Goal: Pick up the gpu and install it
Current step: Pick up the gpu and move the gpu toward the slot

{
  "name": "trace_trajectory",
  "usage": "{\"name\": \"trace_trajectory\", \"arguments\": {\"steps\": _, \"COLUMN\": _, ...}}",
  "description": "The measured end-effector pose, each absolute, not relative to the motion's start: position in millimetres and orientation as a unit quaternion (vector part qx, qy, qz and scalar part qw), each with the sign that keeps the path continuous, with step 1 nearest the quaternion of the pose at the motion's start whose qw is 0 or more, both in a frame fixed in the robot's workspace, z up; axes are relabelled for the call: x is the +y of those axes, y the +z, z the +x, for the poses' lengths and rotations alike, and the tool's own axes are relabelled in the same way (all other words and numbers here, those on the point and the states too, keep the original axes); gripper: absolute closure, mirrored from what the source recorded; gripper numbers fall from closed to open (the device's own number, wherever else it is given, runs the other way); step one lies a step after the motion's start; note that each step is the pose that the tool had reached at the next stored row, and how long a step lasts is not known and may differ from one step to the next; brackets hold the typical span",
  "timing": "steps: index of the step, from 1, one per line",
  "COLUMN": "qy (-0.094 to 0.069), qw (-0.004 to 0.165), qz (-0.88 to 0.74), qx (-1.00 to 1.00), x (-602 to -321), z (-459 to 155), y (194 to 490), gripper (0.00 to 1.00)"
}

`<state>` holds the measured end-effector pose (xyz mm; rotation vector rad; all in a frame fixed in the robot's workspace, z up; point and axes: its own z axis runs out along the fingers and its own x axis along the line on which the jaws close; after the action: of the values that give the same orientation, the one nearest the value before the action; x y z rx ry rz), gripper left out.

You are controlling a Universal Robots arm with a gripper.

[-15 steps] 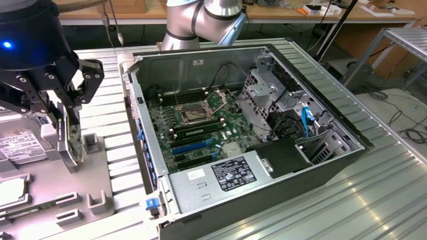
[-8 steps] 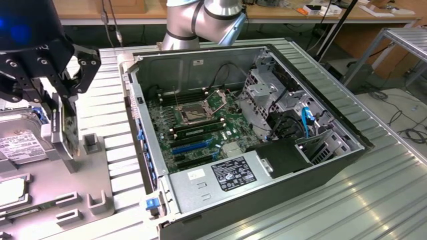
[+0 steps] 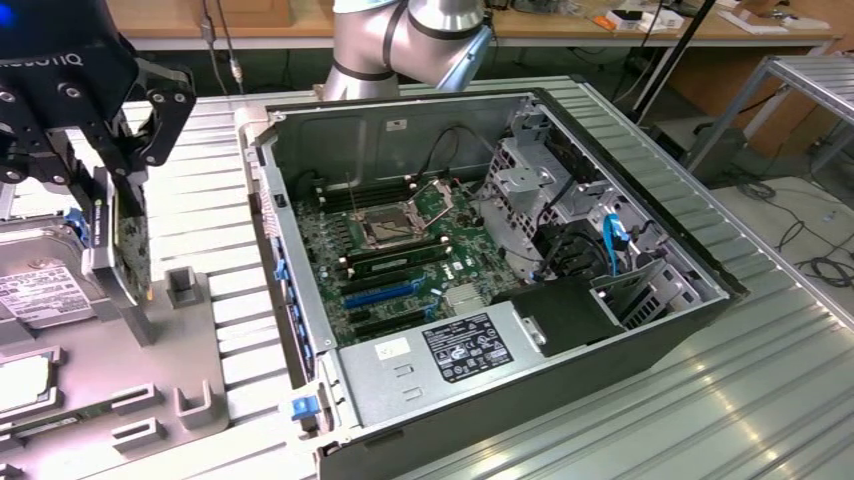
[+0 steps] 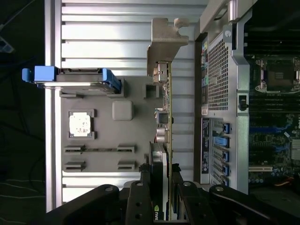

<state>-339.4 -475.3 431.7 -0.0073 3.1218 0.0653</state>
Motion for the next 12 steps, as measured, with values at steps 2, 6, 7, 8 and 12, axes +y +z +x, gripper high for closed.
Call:
{"name": "trace_trajectory", "arguments": {"steps": 2, "qy": 0.021, "qw": 0.010, "qz": -0.002, "qx": 1.000, "x": -475.3, "z": -339.4, "y": 431.8, "gripper": 0.73}}
{"name": "trace_trajectory", "arguments": {"steps": 6, "qy": 0.021, "qw": 0.009, "qz": -0.002, "qx": 1.000, "x": -475.2, "z": -338.6, "y": 432.1, "gripper": 0.73}}
{"name": "trace_trajectory", "arguments": {"steps": 7, "qy": 0.021, "qw": 0.010, "qz": -0.002, "qx": 1.000, "x": -475.2, "z": -337.4, "y": 432.0, "gripper": 0.73}}
{"name": "trace_trajectory", "arguments": {"steps": 8, "qy": 0.021, "qw": 0.010, "qz": -0.002, "qx": 1.000, "x": -475.1, "z": -335.5, "y": 431.9, "gripper": 0.73}}
{"name": "trace_trajectory", "arguments": {"steps": 12, "qy": 0.021, "qw": 0.010, "qz": -0.002, "qx": 1.000, "x": -474.8, "z": -329.5, "y": 431.9, "gripper": 0.73}}
